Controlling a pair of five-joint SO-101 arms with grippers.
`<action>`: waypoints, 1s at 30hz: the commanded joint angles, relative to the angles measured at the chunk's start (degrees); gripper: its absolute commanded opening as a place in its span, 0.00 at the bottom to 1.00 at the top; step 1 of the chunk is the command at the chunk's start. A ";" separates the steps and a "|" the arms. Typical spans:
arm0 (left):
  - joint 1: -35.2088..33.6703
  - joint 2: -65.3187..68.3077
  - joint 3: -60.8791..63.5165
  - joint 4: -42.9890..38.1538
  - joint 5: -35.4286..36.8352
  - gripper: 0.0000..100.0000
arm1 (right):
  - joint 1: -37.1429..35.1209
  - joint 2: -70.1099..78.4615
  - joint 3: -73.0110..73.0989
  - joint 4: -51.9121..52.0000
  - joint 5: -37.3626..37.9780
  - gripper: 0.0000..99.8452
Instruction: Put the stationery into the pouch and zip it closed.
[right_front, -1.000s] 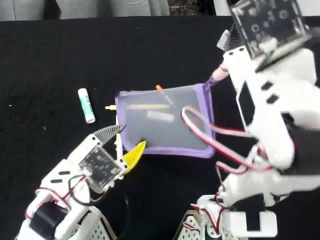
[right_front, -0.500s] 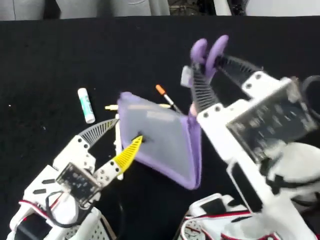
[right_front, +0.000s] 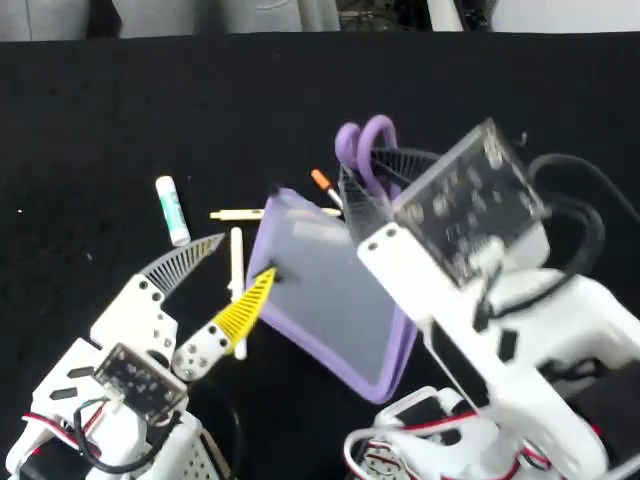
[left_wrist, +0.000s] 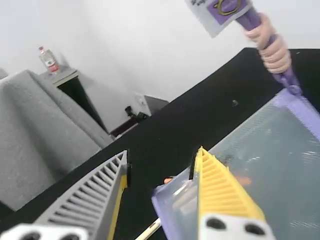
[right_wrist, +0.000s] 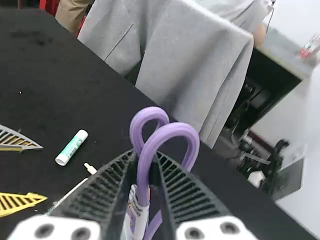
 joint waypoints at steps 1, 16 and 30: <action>-3.74 0.26 -2.86 -0.53 -0.53 0.22 | 2.02 1.10 -3.82 -5.36 -2.64 0.01; -8.57 0.26 -2.33 -0.18 -0.53 0.22 | 10.46 11.82 -29.85 -9.41 -10.02 0.01; -8.92 0.26 -2.33 0.79 -0.53 0.22 | 8.00 12.97 -14.90 -8.00 -10.29 0.01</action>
